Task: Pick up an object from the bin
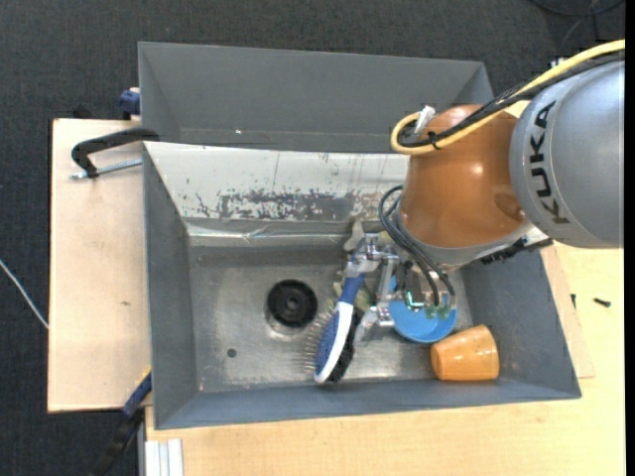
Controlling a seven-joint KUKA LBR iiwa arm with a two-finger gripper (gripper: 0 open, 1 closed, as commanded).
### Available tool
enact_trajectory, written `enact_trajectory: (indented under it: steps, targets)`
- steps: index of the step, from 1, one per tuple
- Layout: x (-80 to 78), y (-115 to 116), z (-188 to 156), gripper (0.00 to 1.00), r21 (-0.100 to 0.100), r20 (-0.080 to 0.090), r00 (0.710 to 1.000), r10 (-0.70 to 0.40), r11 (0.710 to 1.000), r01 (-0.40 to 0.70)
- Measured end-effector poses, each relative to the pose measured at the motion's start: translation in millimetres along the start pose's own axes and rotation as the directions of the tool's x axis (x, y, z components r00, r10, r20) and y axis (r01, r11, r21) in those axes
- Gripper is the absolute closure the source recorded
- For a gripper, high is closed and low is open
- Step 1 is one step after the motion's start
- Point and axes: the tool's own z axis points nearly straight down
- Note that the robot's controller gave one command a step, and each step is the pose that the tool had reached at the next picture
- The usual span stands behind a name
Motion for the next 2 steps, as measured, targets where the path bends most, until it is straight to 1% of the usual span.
enact_trajectory:
  steps: [1, 2]
  targets:
    - [-14.5, 1.7, 106.0, 0.0, 0.002, 0.006, 0.951, -0.31, 0.951, 0.31]
    - [-15.5, 1.9, 104.3, 1.0, 0.002, 0.01, 0.952, -0.307, 0.952, 0.307]
